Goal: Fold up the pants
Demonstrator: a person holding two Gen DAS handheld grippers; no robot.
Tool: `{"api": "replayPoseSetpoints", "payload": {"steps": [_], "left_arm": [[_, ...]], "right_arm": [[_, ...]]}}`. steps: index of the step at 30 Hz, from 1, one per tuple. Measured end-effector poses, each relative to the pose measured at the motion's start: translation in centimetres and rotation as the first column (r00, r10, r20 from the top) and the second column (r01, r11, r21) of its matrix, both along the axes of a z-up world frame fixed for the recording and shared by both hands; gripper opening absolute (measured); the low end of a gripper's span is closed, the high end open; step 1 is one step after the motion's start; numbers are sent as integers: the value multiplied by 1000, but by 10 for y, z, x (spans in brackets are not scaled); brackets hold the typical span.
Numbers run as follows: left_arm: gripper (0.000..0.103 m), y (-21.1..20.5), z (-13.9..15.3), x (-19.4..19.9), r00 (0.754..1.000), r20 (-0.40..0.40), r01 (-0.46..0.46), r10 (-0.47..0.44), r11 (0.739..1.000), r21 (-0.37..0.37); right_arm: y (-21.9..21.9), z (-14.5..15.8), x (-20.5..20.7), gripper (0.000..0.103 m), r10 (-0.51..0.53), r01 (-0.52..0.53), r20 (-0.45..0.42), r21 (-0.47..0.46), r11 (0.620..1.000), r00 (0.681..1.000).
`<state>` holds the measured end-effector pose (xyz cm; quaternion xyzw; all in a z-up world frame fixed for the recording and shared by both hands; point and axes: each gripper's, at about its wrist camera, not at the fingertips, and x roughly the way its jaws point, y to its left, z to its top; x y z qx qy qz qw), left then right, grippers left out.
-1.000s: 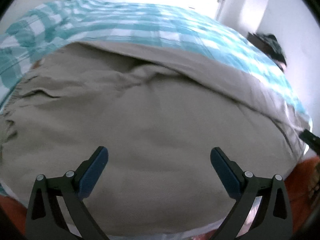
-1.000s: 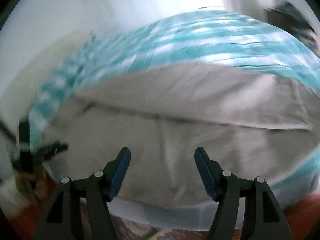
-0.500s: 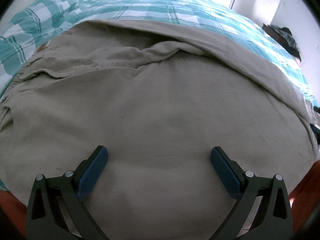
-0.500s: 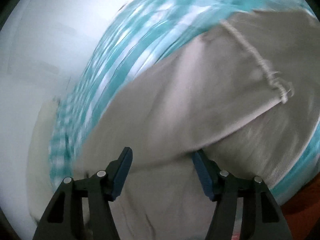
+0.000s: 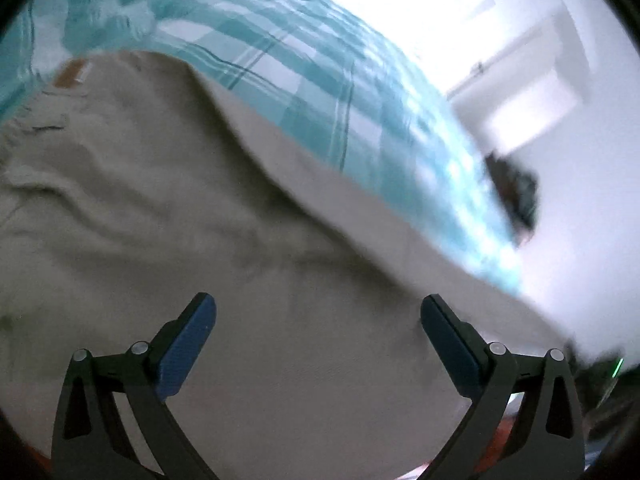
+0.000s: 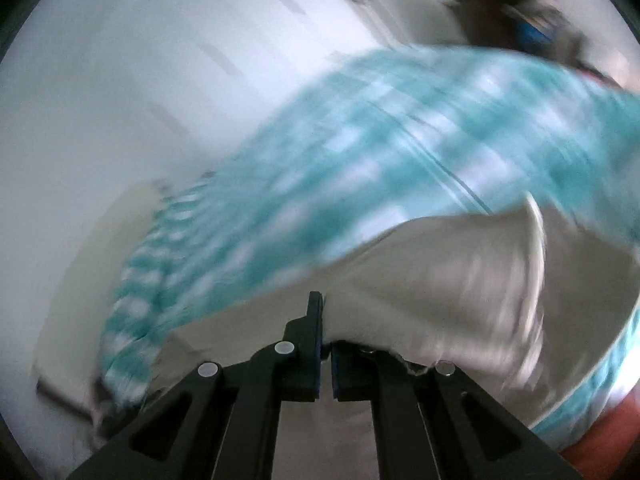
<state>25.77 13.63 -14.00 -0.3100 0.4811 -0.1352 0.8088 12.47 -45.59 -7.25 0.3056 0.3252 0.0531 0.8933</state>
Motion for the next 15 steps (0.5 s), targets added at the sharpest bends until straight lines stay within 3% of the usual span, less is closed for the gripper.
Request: {"api": "replayPoseSetpoints", "payload": {"steps": [4, 10, 11, 12, 13, 14, 15], "left_arm": [[102, 10, -3, 40, 999, -42, -24, 21, 997, -68], [100, 8, -9, 65, 996, -85, -32, 23, 994, -108], [93, 8, -9, 68, 996, -90, -31, 22, 994, -104], [63, 8, -11, 70, 994, -103, -32, 22, 995, -98], [44, 8, -14, 71, 992, -124, -31, 19, 995, -95], [9, 8, -17, 72, 989, -150, -30, 14, 994, -101], [5, 8, -19, 71, 986, -167, -35, 15, 993, -115]], "right_arm": [[18, 49, -27, 3, 112, -109, 111, -30, 994, 987], [15, 68, -71, 3, 218, -218, 183, -24, 976, 959], [14, 70, -76, 3, 247, -245, 188, -36, 969, 951], [12, 70, -80, 3, 281, -277, 193, -49, 960, 940], [10, 70, -84, 3, 307, -301, 198, -59, 952, 931], [7, 70, -86, 3, 322, -316, 202, -64, 947, 925], [3, 68, -87, 3, 339, -333, 205, -67, 941, 918]]}}
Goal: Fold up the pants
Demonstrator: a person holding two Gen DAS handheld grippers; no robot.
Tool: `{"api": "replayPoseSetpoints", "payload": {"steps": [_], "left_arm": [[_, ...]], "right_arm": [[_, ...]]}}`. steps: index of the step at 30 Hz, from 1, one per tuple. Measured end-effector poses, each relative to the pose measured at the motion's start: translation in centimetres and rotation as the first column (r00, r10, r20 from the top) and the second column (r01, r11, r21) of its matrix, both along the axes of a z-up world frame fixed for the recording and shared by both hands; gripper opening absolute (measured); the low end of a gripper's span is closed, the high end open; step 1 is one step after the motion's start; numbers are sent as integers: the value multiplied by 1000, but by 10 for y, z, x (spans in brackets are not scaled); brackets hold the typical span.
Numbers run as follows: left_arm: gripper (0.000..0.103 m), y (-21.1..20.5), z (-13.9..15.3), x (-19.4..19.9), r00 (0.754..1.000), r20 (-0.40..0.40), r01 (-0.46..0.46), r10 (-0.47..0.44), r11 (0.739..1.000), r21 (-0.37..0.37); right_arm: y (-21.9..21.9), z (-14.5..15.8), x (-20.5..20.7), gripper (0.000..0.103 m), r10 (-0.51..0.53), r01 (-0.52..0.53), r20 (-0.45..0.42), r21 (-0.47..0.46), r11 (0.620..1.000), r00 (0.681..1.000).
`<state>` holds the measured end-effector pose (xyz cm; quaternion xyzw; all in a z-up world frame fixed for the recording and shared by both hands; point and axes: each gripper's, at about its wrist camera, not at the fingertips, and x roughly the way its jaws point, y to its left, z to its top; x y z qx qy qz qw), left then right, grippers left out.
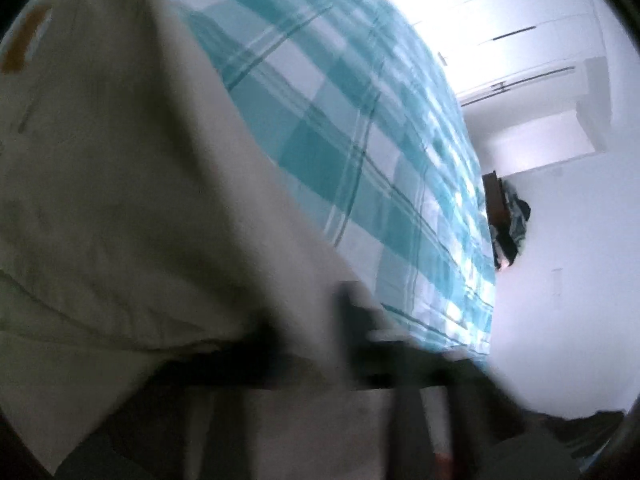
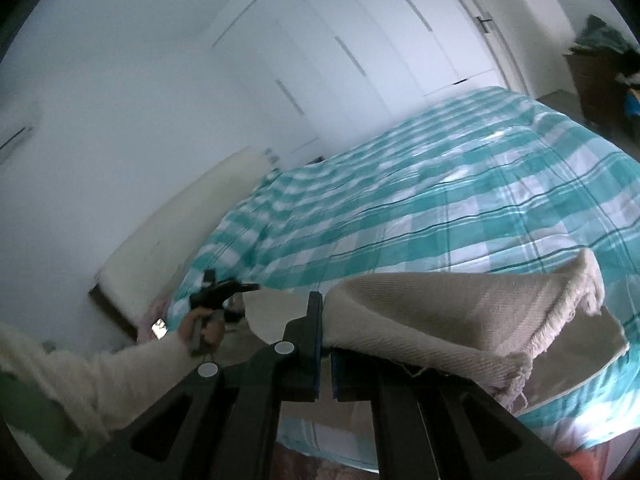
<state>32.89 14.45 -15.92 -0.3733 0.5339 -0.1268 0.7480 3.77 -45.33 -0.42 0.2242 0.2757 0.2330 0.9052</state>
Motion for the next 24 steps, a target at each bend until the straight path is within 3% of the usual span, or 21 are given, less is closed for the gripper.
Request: {"api": "replayPoseSetpoints", "payload": {"steps": [3, 5, 7, 9, 11, 13, 14, 16, 19, 21, 23, 24], "left_arm": [[5, -4, 17, -7, 999, 44, -4, 3, 1000, 2], [5, -8, 42, -11, 993, 117, 1, -2, 1000, 7], [5, -8, 77, -24, 976, 219, -16, 16, 1000, -2], [5, -1, 111, -50, 945, 327, -35, 34, 999, -2], [6, 7, 120, -76, 932, 362, -42, 31, 999, 20], [7, 10, 102, -110, 945, 325, -42, 30, 999, 30], [10, 8, 79, -128, 961, 274, -31, 22, 999, 31], [10, -4, 35, -145, 986, 165, 13, -21, 999, 50], [9, -25, -26, -160, 998, 6, 60, -61, 994, 93], [8, -30, -37, -164, 998, -15, 56, -54, 991, 123], [8, -31, -32, -163, 998, -6, 56, -55, 989, 133], [8, -31, -30, -162, 998, -4, 60, -60, 988, 142]], "right_arm": [[-16, -11, 14, 3, -43, 40, -52, -58, 997, 998], [-27, -23, 42, 3, -119, 98, -127, -161, 982, 985], [-32, -27, 75, 3, -173, 129, -144, -274, 953, 974], [-35, -10, 95, 3, -181, 152, -86, -273, 950, 980], [-43, 12, 98, 3, -155, 151, -7, -179, 972, 988], [-47, 21, 93, 3, -140, 142, 25, -170, 975, 990], [-50, 17, 92, 3, -139, 139, 12, -196, 971, 990], [-63, -15, 89, 5, -143, 114, -114, -234, 966, 983], [-85, -94, 95, 5, -204, 100, -370, -280, 955, 906], [-95, -147, 96, 5, -257, 99, -519, -312, 945, 815], [-103, -170, 91, 5, -282, 139, -571, -282, 949, 771], [-107, -176, 87, 5, -289, 169, -577, -254, 952, 764]]}}
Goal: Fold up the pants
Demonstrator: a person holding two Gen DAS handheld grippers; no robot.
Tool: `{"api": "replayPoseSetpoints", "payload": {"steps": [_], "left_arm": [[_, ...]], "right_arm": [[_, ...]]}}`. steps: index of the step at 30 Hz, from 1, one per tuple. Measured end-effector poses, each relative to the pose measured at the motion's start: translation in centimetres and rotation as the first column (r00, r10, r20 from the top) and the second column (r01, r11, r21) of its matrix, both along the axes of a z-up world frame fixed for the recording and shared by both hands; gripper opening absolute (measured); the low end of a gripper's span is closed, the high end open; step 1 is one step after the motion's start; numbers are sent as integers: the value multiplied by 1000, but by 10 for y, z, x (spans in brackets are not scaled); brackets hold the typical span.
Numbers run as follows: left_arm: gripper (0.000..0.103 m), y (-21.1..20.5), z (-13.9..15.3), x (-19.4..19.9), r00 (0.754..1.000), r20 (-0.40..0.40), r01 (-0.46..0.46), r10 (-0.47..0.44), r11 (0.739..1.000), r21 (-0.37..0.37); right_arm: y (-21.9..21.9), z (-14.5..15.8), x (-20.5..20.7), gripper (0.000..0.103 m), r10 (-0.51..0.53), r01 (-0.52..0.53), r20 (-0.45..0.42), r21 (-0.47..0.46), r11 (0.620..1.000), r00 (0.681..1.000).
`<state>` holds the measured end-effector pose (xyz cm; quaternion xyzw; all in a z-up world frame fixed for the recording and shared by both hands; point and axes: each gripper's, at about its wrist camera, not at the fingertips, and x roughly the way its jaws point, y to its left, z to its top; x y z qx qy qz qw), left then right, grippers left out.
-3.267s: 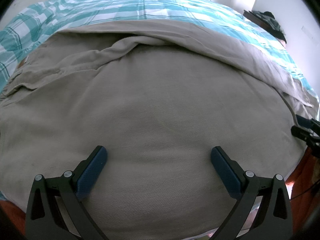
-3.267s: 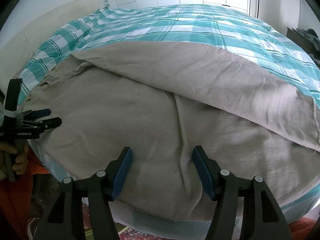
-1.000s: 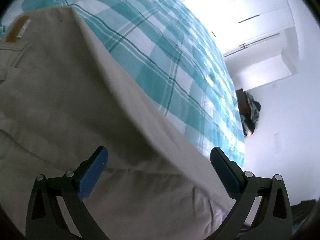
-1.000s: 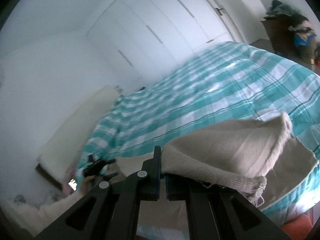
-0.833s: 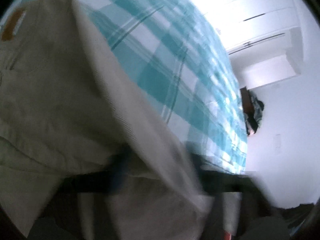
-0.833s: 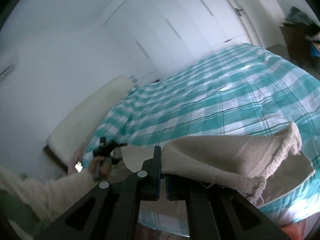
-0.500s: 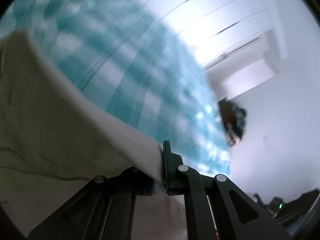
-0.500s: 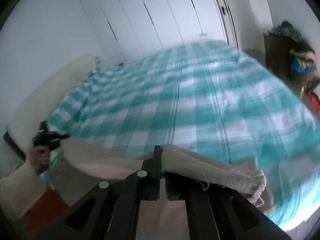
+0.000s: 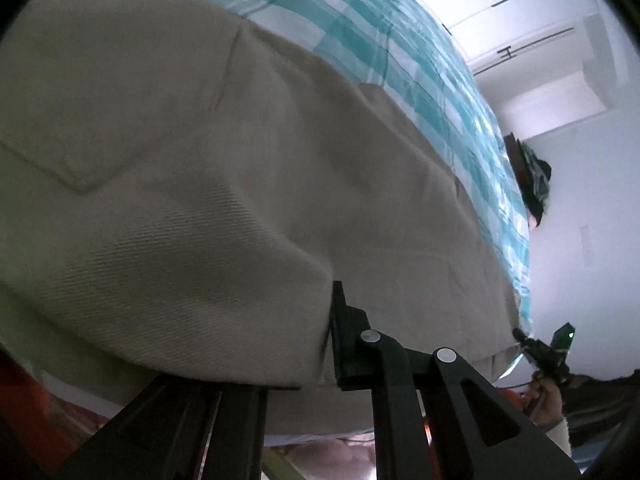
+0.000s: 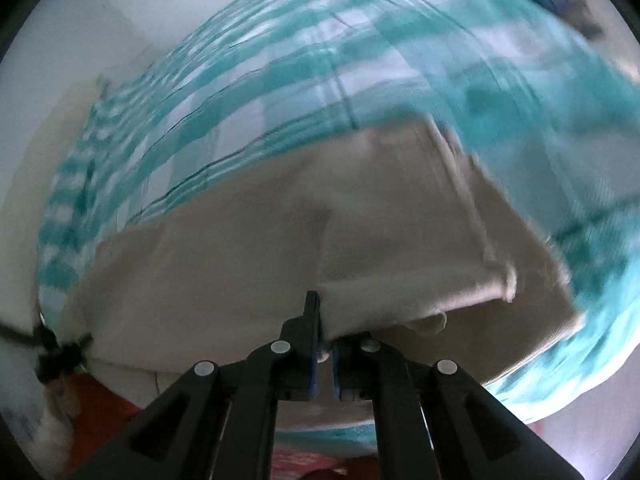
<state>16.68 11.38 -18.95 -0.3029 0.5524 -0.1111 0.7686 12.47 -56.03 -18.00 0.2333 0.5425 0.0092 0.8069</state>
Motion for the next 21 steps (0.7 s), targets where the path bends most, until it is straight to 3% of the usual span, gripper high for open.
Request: {"api": "replayPoseSetpoints", "payload": {"steps": [1, 3, 5, 7, 9, 11, 16, 18, 21], "left_arm": [[8, 0, 2, 0, 1000, 3, 3, -3, 1000, 6], [8, 1, 0, -1, 1000, 2, 1, -1, 1000, 5], [8, 1, -3, -2, 1000, 4, -7, 7, 1000, -3], [8, 0, -2, -1, 1000, 6, -12, 12, 1000, -13], [7, 1, -2, 2, 1000, 14, -15, 16, 1000, -18], [5, 1, 4, 1, 999, 38, -22, 24, 999, -29], [4, 1, 37, -8, 993, 113, 20, -15, 999, -48], [4, -3, 34, -12, 995, 91, 49, -46, 998, -26], [4, -9, 5, -24, 998, 8, 70, -70, 997, 21]], "right_arm": [[-2, -1, -1, 6, -15, 15, 8, 14, 1000, 1000], [-8, 3, -3, 21, -36, 35, 33, 19, 999, 999], [-17, 7, -9, 54, -79, 77, 61, 43, 996, 995], [-29, 8, -16, 56, -131, 124, 91, 81, 989, 987], [-35, 6, -23, 51, -183, 172, 95, 114, 978, 979], [-44, 4, -24, 4, -234, 223, 84, 130, 966, 969], [-41, 23, -25, 4, -243, 235, 114, 81, 969, 963], [-42, 35, -30, 4, -224, 220, 117, 44, 975, 968], [-43, 26, -34, 4, -203, 206, 53, -40, 978, 978]]}}
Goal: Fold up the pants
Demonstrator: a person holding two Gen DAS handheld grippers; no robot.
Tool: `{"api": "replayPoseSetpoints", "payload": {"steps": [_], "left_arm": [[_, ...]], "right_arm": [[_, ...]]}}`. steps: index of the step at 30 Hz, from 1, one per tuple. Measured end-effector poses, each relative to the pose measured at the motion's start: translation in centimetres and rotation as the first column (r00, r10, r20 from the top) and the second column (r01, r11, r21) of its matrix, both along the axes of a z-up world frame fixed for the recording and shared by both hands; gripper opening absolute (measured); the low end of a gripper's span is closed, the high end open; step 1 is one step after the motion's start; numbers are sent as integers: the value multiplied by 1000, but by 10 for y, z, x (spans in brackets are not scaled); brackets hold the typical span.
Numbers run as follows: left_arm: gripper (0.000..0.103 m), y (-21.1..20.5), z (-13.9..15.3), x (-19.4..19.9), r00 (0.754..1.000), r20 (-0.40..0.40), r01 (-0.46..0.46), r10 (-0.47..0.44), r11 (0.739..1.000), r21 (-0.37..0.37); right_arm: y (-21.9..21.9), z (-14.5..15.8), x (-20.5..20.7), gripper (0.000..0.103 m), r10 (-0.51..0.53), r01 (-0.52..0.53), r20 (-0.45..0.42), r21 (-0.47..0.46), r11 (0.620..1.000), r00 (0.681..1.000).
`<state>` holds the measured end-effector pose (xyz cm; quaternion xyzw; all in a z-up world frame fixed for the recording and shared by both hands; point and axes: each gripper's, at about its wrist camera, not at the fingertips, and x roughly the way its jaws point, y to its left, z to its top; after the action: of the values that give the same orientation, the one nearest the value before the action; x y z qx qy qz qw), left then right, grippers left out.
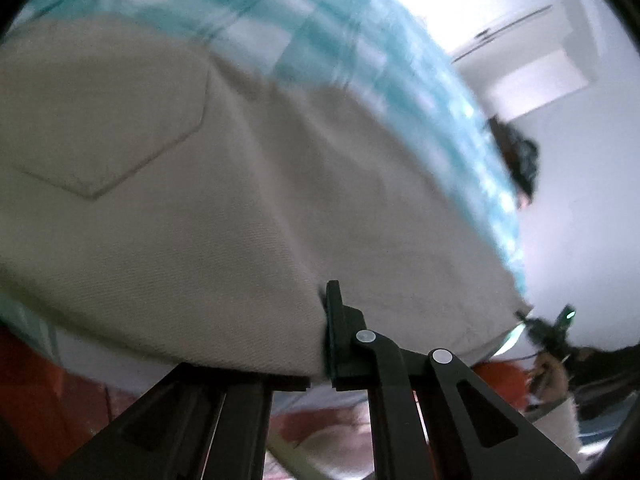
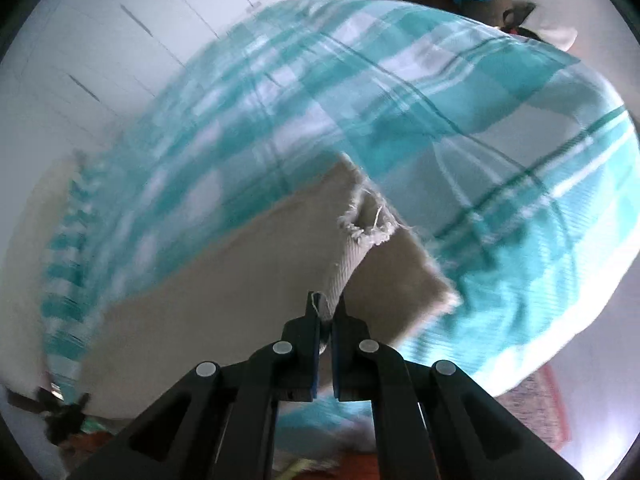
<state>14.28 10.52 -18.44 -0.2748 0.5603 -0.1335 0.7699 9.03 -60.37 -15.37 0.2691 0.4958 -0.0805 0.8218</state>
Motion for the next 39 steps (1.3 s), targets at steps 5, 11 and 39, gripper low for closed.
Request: {"api": "replayPoseSetpoints", "payload": {"steps": [5, 11, 39], "left_arm": [[4, 6, 9, -4, 1000, 23, -17, 17, 1000, -26], [4, 4, 11, -6, 1000, 29, -7, 8, 1000, -22], [66, 5, 11, 36, 994, 54, 53, -92, 869, 492]], "right_arm": [[2, -10, -9, 4, -16, 15, -7, -40, 999, 1000], [5, 4, -20, 4, -51, 55, 62, -57, 997, 997], [10, -8, 14, 54, 125, -139, -104, -145, 980, 987]]}}
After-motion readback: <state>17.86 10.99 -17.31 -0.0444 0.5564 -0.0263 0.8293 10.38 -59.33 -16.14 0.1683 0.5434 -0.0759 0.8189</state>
